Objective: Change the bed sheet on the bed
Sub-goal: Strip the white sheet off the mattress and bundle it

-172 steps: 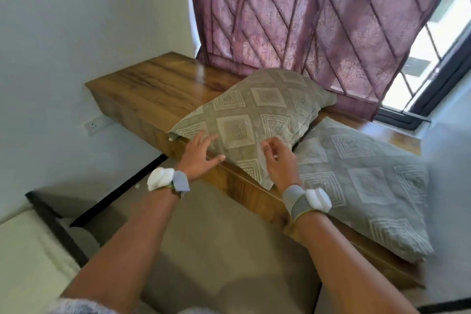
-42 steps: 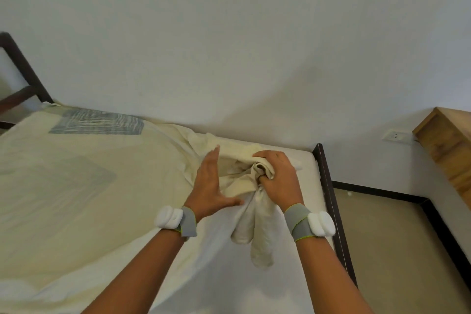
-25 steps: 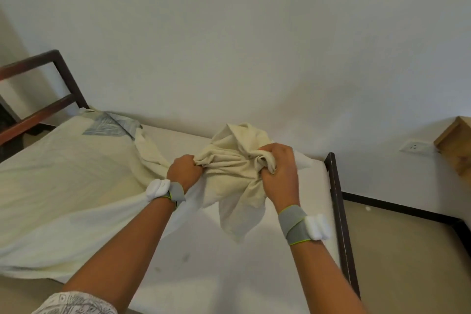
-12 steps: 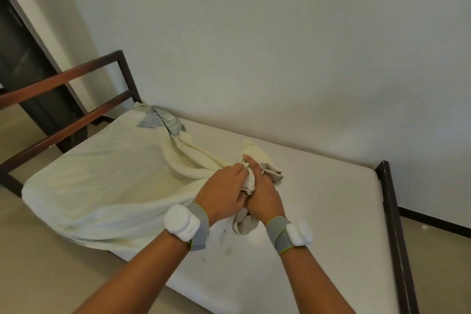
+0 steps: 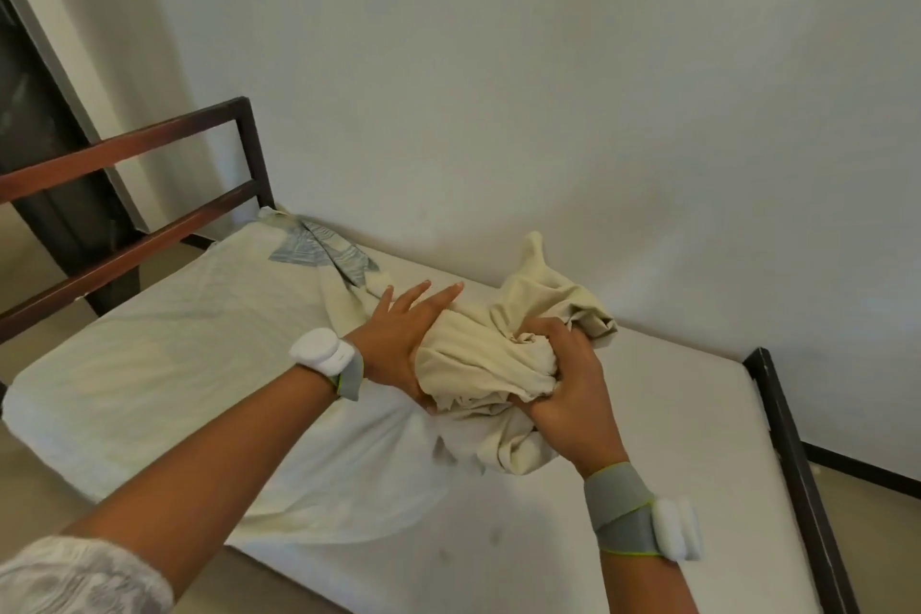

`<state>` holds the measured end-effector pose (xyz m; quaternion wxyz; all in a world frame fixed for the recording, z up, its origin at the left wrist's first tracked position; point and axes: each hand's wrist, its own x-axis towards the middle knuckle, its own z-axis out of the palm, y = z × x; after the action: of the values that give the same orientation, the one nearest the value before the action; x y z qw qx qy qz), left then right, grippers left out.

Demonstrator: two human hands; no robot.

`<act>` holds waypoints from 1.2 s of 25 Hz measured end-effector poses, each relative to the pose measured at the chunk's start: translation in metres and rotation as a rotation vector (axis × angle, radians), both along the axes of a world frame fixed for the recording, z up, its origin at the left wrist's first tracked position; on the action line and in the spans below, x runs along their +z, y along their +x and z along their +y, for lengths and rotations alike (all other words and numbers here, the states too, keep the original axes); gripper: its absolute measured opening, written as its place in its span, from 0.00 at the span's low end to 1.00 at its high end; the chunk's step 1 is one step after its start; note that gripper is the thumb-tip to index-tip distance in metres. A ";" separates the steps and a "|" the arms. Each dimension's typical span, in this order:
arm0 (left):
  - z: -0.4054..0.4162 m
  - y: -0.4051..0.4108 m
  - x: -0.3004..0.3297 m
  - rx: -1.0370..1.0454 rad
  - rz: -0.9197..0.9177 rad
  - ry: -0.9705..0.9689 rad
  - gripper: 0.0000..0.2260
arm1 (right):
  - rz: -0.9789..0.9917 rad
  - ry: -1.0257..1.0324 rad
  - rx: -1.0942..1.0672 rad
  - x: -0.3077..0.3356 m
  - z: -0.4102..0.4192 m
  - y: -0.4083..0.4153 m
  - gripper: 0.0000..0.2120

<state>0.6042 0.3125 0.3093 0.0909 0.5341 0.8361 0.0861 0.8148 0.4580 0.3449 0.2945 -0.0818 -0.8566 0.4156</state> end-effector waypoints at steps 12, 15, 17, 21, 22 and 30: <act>-0.009 -0.102 0.003 0.795 -0.264 0.325 0.15 | -0.267 -0.100 -0.570 -0.015 -0.011 -0.117 0.27; -0.006 -0.128 0.013 0.879 -0.272 0.329 0.11 | -0.397 0.088 -0.522 -0.029 -0.025 -0.168 0.30; 0.003 -0.130 0.020 0.903 -0.343 0.402 0.16 | -0.498 0.255 -0.433 -0.037 -0.039 -0.193 0.32; 0.025 -0.118 0.022 0.731 -0.319 0.442 0.12 | -0.486 0.331 -0.277 -0.045 -0.052 -0.220 0.34; 0.024 -0.121 0.023 0.694 -0.322 0.434 0.12 | -0.451 0.322 -0.257 -0.045 -0.050 -0.224 0.37; 0.011 -0.151 0.029 0.305 -0.358 0.305 0.09 | -0.514 0.152 -0.194 -0.050 -0.051 -0.268 0.41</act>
<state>0.4532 0.3237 0.3378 0.1416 0.3860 0.8548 0.3167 0.5471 0.4075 0.2951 0.1111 -0.2437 -0.9201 0.2859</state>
